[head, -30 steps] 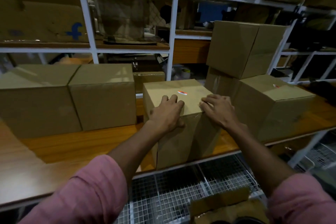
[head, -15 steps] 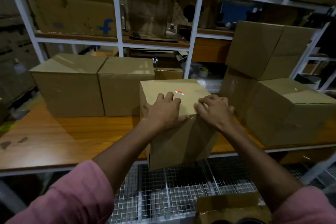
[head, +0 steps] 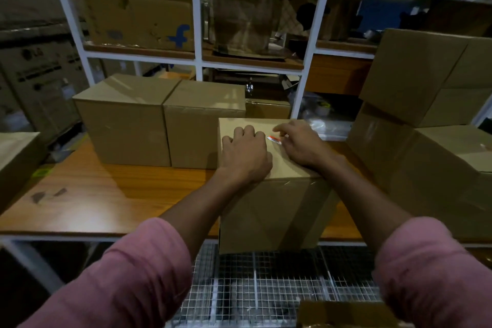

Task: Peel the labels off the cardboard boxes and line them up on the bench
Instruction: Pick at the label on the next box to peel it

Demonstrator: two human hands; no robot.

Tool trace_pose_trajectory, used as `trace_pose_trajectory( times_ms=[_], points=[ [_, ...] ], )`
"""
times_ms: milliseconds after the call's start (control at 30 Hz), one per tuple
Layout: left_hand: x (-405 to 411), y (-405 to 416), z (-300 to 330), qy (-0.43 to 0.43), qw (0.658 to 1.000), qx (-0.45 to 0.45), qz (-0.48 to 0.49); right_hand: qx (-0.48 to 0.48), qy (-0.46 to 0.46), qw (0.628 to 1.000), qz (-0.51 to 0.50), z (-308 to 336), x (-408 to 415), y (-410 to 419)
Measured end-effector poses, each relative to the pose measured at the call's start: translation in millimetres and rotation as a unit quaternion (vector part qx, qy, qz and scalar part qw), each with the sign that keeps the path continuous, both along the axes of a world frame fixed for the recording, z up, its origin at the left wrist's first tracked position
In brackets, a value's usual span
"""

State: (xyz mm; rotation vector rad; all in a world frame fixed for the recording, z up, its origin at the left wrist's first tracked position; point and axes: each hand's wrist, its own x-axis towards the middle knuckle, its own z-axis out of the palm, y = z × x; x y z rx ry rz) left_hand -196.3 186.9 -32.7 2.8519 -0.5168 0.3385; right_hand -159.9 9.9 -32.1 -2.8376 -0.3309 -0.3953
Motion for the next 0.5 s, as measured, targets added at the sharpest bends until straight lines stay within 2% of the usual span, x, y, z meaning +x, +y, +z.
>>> trace_pose_trajectory(
  times_ms=[200,500],
  points=[
    [9,-1,-9,-0.011,0.999,-0.024,0.028,-0.03,0.009,0.999,0.032,-4,21,-2],
    [11,-3,-12,-0.028,0.998,-0.031,0.038,0.04,-0.035,0.997,0.06,-10,23,-8]
  ],
)
